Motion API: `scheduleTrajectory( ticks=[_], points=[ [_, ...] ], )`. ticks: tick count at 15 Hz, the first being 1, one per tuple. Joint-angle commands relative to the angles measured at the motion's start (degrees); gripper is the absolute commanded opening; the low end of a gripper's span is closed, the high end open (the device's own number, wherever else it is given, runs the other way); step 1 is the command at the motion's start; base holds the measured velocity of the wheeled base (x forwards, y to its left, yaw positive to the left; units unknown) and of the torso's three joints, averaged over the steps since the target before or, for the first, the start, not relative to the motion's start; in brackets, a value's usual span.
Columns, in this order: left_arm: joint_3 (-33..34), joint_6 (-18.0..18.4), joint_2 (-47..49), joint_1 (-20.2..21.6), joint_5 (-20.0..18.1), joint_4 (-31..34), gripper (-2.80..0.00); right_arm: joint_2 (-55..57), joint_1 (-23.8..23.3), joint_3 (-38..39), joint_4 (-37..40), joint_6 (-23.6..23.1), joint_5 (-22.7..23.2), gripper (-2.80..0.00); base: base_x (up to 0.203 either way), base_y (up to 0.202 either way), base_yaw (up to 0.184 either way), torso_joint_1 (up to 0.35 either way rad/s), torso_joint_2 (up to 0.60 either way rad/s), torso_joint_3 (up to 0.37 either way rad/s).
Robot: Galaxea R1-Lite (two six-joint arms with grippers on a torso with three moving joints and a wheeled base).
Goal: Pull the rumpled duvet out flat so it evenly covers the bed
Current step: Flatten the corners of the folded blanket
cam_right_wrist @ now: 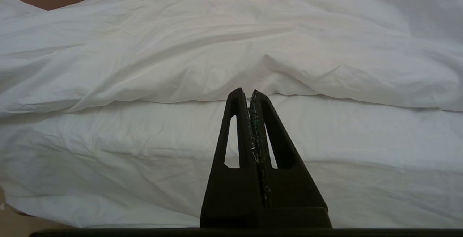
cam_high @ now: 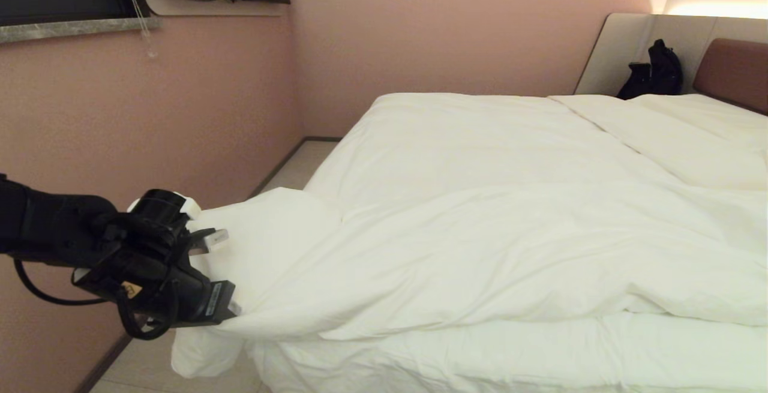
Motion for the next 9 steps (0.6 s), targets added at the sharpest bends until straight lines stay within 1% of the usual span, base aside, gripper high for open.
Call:
scheduleTrajectory(
  ticks=[1,3,6,7,9],
  points=[
    [0.23,-0.02,1.47,0.00,0.00,0.20,-2.80,-0.02,0.01,0.00,0.02,0.02,0.00,-2.80,0.000,0.000,0.000,0.000,0.00,0.000],
    [0.70,0.00,1.73,0.00,-0.14,-1.95,-2.80,-0.02,0.01,0.00,-0.05,0.02,0.00,-2.80,0.000,0.000,0.000,0.000,0.00,0.000],
    [1.18,0.09,1.82,-0.10,-0.26,-2.22,-2.80,-0.02,0.01,0.00,-0.05,0.02,0.00,-2.80,0.000,0.000,0.000,0.000,0.00,0.000],
    [1.20,0.00,1.89,-0.35,-0.26,-2.22,0.00,-0.02,0.01,0.00,-0.05,0.02,0.00,-2.80,0.000,0.000,0.000,0.000,0.00,0.000],
    [1.85,0.00,0.90,-0.44,-0.26,-2.10,0.00,-0.02,0.01,0.00,-0.05,0.02,0.00,-2.80,0.000,0.000,0.000,0.000,0.00,0.000]
  ],
)
